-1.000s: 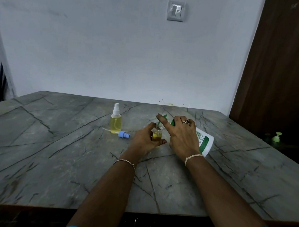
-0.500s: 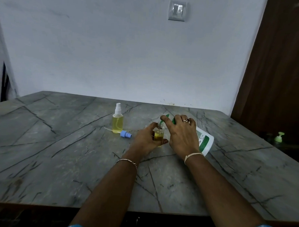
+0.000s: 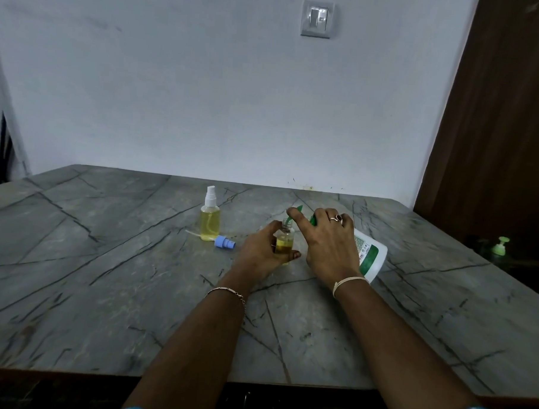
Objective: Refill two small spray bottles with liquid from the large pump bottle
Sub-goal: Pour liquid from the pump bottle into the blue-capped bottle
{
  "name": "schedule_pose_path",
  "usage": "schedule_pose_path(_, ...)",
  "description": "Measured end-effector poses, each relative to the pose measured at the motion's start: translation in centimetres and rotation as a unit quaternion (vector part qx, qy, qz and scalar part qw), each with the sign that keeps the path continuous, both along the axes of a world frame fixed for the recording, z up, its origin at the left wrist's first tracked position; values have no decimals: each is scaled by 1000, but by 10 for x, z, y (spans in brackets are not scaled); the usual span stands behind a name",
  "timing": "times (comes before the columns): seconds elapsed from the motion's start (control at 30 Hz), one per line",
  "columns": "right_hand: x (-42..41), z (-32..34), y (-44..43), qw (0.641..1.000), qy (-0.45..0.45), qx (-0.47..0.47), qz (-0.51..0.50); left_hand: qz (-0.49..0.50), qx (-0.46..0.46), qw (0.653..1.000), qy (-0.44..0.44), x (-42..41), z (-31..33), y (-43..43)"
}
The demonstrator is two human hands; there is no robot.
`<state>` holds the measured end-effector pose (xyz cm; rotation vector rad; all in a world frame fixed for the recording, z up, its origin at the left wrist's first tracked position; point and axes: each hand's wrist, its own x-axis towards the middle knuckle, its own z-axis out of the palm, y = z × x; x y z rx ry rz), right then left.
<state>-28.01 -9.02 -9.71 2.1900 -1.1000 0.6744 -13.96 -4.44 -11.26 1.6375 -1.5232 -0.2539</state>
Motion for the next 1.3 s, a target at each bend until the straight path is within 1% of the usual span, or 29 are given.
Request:
schedule_pose_path(0.47,6,2,-1,1000,-23,-10,7,-3,-5,1000,11,1,-3,-2)
schedule_pose_path(0.57,4,0,-1,1000,-13,-14,6,-9,0,1000,23,1,-3,-3)
schedule_pose_path(0.77,-1,0,0,1000,6,-21,-2,-2,6,1000,16,1,-3,-4)
schedule_pose_path(1.3,8,1,-3,1000,-28,-10,11,-12,-4,1000,15,2,-3,-4)
